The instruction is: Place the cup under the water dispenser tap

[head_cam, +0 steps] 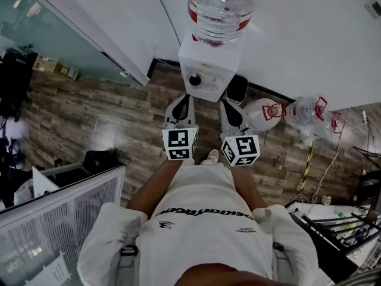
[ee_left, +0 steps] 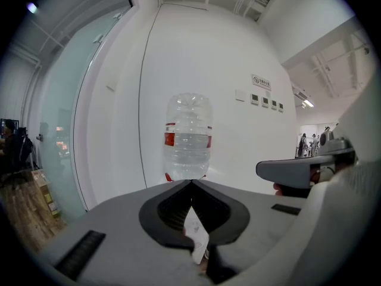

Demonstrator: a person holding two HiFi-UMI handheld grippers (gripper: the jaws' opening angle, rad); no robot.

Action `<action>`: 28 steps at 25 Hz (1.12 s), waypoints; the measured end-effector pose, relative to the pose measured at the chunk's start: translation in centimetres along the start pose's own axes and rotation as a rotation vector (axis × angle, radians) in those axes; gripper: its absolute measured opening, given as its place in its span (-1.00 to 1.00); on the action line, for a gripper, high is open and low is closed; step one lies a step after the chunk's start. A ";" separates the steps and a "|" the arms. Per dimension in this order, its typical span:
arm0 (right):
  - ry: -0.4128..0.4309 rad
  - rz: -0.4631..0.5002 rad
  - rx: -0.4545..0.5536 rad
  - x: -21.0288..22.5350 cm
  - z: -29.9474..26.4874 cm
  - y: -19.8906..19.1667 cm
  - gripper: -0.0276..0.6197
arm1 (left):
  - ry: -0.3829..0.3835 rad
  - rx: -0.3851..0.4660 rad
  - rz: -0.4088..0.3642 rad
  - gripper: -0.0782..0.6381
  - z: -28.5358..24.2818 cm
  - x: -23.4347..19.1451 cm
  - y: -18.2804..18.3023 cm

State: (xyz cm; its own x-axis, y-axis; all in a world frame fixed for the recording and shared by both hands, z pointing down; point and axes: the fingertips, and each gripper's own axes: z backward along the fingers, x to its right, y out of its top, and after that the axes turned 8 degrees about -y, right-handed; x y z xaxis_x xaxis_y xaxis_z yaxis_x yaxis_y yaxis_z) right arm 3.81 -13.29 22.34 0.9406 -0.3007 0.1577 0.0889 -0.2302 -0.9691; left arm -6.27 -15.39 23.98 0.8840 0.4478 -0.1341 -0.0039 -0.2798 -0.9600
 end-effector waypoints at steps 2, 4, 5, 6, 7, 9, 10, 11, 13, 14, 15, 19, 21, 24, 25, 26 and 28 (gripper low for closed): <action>-0.008 0.016 0.016 0.2 0.4 0.9 -0.93 | -0.013 0.020 -0.010 -0.79 0.7 0.6 1.1; -0.018 0.015 0.026 0.4 0.7 1.4 -0.93 | -0.025 0.032 -0.020 -0.79 1.2 1.0 1.7; -0.023 0.010 0.028 0.5 1.0 1.5 -0.93 | -0.031 0.037 -0.023 -0.79 1.5 1.2 1.8; -0.028 0.006 0.028 0.5 1.3 1.6 -0.93 | -0.036 0.040 -0.025 -0.79 1.7 1.4 1.9; -0.031 0.004 0.029 0.6 1.6 1.7 -0.93 | -0.042 0.041 -0.026 -0.79 2.0 1.6 2.0; -0.032 0.008 0.034 0.5 1.9 2.0 -0.93 | -0.051 0.047 -0.029 -0.79 2.4 1.9 2.3; -0.032 0.011 0.037 0.5 2.0 2.1 -0.93 | -0.054 0.050 -0.031 -0.79 2.6 2.0 2.4; -0.031 0.014 0.040 0.4 2.1 2.2 -0.93 | -0.056 0.053 -0.033 -0.79 2.9 2.1 2.5; -0.027 0.019 0.044 0.2 2.1 2.4 -0.93 | -0.060 0.058 -0.036 -0.79 3.2 2.3 2.6; -0.023 0.020 0.046 0.0 2.0 2.5 -0.93 | -0.063 0.058 -0.038 -0.79 3.3 2.3 2.6; -0.018 0.021 0.047 -0.1 2.0 2.5 -0.93 | -0.066 0.057 -0.040 -0.79 3.4 2.4 2.6; -0.003 0.030 0.045 -0.6 2.2 2.7 -0.93 | -0.083 0.052 -0.047 -0.79 3.4 3.0 2.5; 0.005 0.034 0.048 -0.9 2.0 2.9 -0.93 | -0.085 0.048 -0.048 -0.79 3.4 2.9 2.6; 0.016 0.040 0.049 -1.3 1.8 2.9 -0.93 | -0.083 0.039 -0.045 -0.79 3.5 2.6 2.6; 0.018 0.041 0.050 -1.4 1.8 2.9 -0.93 | -0.082 0.038 -0.045 -0.79 3.5 2.6 2.6; 0.020 0.042 0.051 -1.4 1.7 2.9 -0.93 | -0.082 0.039 -0.045 -0.79 3.5 2.5 2.6; 0.022 0.044 0.054 -1.5 1.7 2.9 -0.93 | -0.082 0.045 -0.048 -0.79 3.5 2.4 2.7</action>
State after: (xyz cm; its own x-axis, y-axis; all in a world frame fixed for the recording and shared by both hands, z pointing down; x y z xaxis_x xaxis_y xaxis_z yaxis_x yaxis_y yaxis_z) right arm 3.22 -11.98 18.98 0.9367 -0.3295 0.1180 0.0654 -0.1664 -0.9839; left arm -5.83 -12.11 20.23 0.8427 0.5279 -0.1057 0.0149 -0.2191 -0.9756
